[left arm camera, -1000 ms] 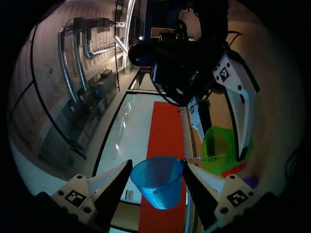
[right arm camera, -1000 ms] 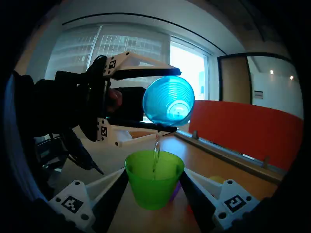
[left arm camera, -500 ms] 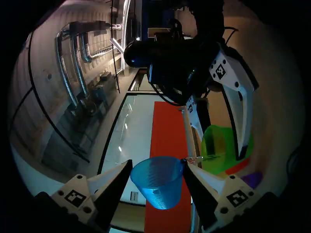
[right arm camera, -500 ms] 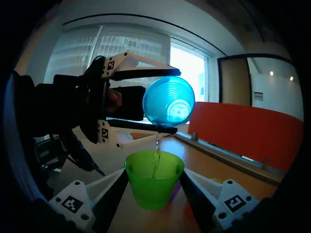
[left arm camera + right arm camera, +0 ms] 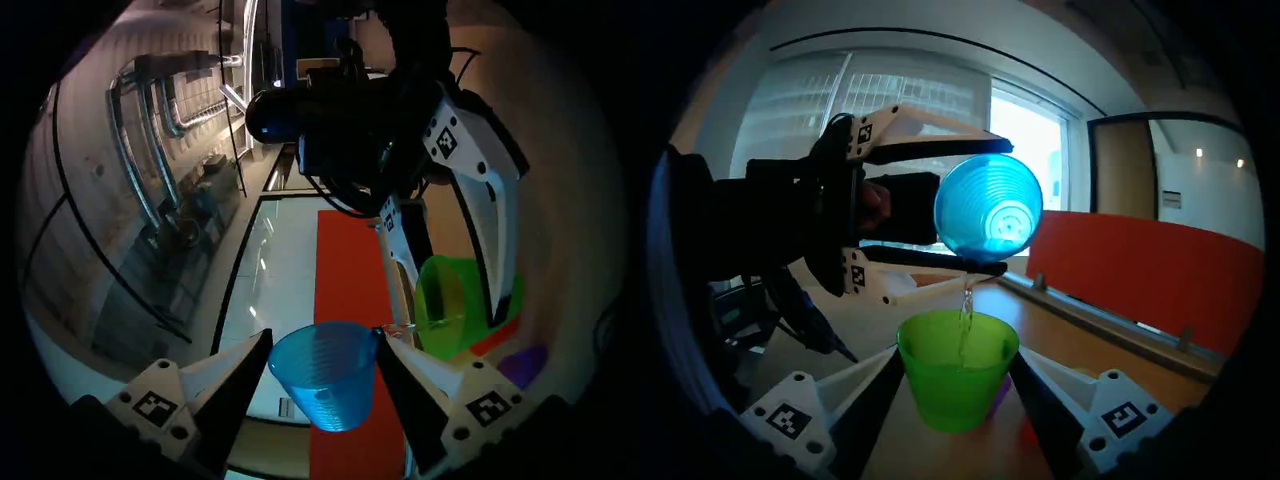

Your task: Pour water

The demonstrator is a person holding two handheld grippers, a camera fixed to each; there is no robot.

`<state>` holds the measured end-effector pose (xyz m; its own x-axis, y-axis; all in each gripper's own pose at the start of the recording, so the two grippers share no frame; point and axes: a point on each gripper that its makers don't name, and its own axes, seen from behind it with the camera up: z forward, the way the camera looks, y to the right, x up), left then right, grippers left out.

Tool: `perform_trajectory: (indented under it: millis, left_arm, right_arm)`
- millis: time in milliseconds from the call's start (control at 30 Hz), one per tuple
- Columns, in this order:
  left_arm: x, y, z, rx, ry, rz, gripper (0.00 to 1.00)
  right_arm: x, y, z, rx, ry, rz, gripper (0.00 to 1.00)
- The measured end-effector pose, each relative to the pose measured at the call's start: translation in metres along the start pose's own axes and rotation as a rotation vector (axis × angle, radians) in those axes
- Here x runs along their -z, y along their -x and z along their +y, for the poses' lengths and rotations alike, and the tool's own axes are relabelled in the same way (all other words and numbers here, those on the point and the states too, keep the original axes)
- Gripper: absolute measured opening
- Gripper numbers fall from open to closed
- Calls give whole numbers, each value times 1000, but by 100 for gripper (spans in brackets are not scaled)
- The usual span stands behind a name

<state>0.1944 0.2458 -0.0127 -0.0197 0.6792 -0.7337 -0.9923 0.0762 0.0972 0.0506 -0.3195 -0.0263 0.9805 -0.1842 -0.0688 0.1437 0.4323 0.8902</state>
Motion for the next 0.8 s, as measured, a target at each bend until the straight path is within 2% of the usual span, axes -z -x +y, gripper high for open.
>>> perform_trajectory:
  millis: [800]
  left_arm:
    - [-3,-6,5,-100,6,6,90]
  right_arm:
    - [-1,2,3,-5,6,7,90]
